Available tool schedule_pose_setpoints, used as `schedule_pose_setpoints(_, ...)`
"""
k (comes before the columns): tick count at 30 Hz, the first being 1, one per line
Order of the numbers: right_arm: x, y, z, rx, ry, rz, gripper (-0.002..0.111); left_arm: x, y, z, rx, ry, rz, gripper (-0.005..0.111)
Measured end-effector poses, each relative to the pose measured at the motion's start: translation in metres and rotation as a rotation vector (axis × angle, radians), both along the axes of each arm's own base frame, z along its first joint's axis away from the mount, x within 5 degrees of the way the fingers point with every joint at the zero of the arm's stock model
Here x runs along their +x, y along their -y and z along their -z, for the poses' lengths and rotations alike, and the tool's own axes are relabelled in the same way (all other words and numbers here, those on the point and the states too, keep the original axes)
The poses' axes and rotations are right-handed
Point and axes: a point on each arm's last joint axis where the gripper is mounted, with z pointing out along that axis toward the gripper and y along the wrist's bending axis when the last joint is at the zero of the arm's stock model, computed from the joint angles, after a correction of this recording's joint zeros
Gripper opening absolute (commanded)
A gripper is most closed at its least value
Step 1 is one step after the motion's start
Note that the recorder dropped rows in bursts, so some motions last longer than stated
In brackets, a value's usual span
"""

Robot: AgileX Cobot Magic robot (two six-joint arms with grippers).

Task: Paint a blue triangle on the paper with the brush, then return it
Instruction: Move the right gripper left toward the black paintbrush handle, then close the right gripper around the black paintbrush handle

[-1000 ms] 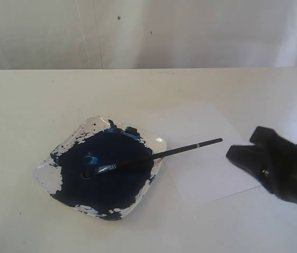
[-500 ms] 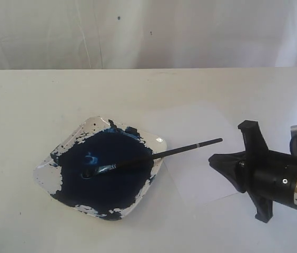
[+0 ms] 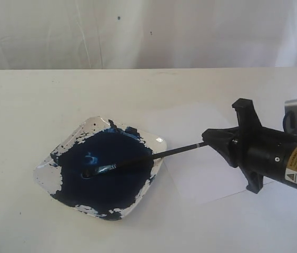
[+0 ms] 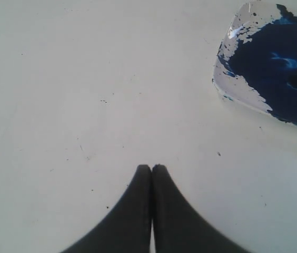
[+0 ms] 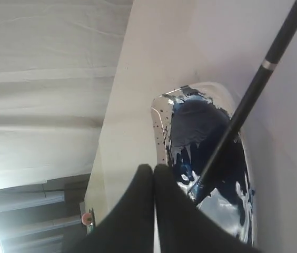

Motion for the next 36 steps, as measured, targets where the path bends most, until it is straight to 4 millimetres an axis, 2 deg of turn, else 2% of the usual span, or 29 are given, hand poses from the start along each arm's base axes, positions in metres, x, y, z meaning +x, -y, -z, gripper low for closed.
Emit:
schedule_pose_setpoints(4, 0.006, -0.012, 0.003, -0.001, -0.008, -0.037, 0.007, 0.0, 0.0, 0.0, 0.0, 0.0, 0.0, 0.0)
schedule_pose_setpoints(10, 0.013, -0.033, 0.019, -0.021, -0.058, -0.1, 0.035, 0.0, 0.0, 0.0, 0.0, 0.0, 0.0, 0.0)
schedule_pose_setpoints(15, 0.027, -0.037, 0.037, -0.009, -0.129, -0.034, 0.037, 0.0, 0.0, 0.0, 0.0, 0.0, 0.0, 0.0)
schedule_pose_setpoints(19, 0.029, -0.036, 0.045, -0.012, -0.161, -0.012, 0.05, 0.0, 0.0, 0.0, 0.0, 0.0, 0.0, 0.0)
schedule_pose_setpoints(36, 0.036, -0.034, 0.045, 0.0, -0.184, 0.066, 0.05, 0.0, 0.0, 0.0, 0.0, 0.0, 0.0, 0.0)
